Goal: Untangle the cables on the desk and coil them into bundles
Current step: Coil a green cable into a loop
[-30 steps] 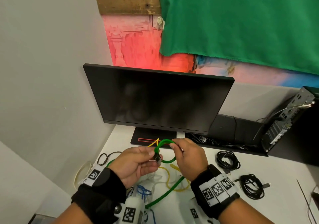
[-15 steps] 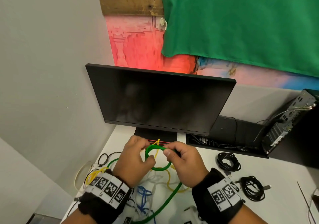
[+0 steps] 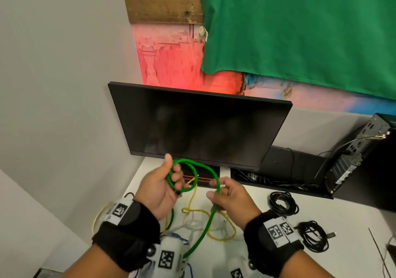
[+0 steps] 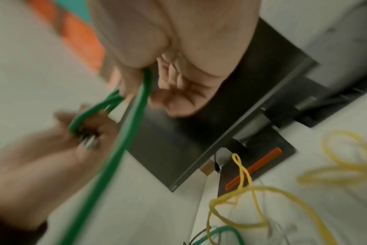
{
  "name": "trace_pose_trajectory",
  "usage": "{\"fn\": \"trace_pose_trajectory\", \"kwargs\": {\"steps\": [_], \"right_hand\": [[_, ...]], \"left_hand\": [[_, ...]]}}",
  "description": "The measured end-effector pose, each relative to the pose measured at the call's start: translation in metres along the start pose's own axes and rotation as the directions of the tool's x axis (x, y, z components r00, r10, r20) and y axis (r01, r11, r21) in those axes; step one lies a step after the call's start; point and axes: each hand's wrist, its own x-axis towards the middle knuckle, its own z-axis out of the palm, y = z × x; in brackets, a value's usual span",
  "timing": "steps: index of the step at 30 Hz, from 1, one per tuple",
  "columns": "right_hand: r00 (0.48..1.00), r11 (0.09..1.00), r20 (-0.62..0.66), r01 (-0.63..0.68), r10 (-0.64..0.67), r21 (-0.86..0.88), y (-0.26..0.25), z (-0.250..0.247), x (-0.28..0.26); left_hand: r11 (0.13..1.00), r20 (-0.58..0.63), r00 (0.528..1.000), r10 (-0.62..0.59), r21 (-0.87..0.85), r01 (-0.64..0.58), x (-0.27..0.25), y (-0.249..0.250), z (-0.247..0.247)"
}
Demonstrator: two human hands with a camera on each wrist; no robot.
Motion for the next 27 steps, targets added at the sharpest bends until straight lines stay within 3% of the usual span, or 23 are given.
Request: {"fn": "trace_pose_trajectory", "kwargs": {"steps": [2,5,10,12,14,16,17,18,20,21,22,23,25,27], "right_hand": [[0.982,0.988,0.110,-0.155,0.153,0.011,0.015,-0.006,-0.003],[0.967,0.961,0.094,-0.249,0.239,0.120,0.030,-0.008,-0.006],[0.980,0.951,0.106,-0.191,0.169,0.244,0.026,0.017,0.002],[0.989,0.947,-0.001,-0.142,0.149,0.287,0.020,0.024,0.007],[0.961,0.961,-0.228,-0.094,0.156,0.262,0.015,0.018,0.016],[0.889,0.999,-0.456,-0.051,0.049,0.008,0.007,0.006,0.024],[0.875,0.982,-0.480,-0.039,-0.056,-0.186,0.003,0.001,0.026],[0.904,0.918,-0.403,-0.030,-0.145,-0.396,-0.001,0.000,0.026],[0.987,0.649,-0.105,-0.003,-0.119,-0.761,-0.007,0.010,0.021],[0.997,0.497,0.038,0.069,-0.073,-0.865,-0.008,0.017,0.017],[0.986,0.402,0.165,0.164,-0.033,-0.901,-0.010,0.023,0.012],[0.959,0.391,0.283,0.268,-0.021,-0.881,-0.013,0.028,0.007],[0.884,0.481,0.463,0.432,-0.060,-0.763,-0.026,0.036,-0.002],[0.851,0.592,0.497,0.491,-0.169,-0.640,-0.040,0.039,-0.008]], "left_hand": [[0.998,-0.024,0.997,0.067,-0.004,-0.067,0.003,0.013,-0.006],[0.991,-0.023,0.991,0.133,0.013,-0.133,0.004,0.023,-0.010],[0.984,0.046,0.987,0.157,0.076,-0.160,0.000,0.016,-0.003],[0.981,0.049,0.983,0.174,0.081,-0.178,-0.001,0.017,-0.003],[0.971,0.049,0.978,0.203,0.122,-0.208,-0.002,0.020,-0.007],[0.945,0.068,0.969,0.236,0.217,-0.245,-0.004,0.021,-0.010],[0.921,0.083,0.963,0.258,0.278,-0.271,-0.005,0.020,-0.010],[0.895,0.100,0.955,0.280,0.333,-0.297,-0.005,0.020,-0.010],[0.850,0.132,0.941,0.312,0.404,-0.338,-0.003,0.018,-0.009],[0.827,0.149,0.936,0.320,0.439,-0.353,-0.001,0.017,-0.009],[0.798,0.167,0.932,0.321,0.483,-0.361,0.001,0.017,-0.009],[0.757,0.181,0.930,0.319,0.542,-0.365,0.002,0.017,-0.010],[0.652,0.208,0.928,0.310,0.663,-0.367,0.004,0.016,-0.015],[0.527,0.242,0.929,0.281,0.770,-0.360,0.004,0.015,-0.022]]}}
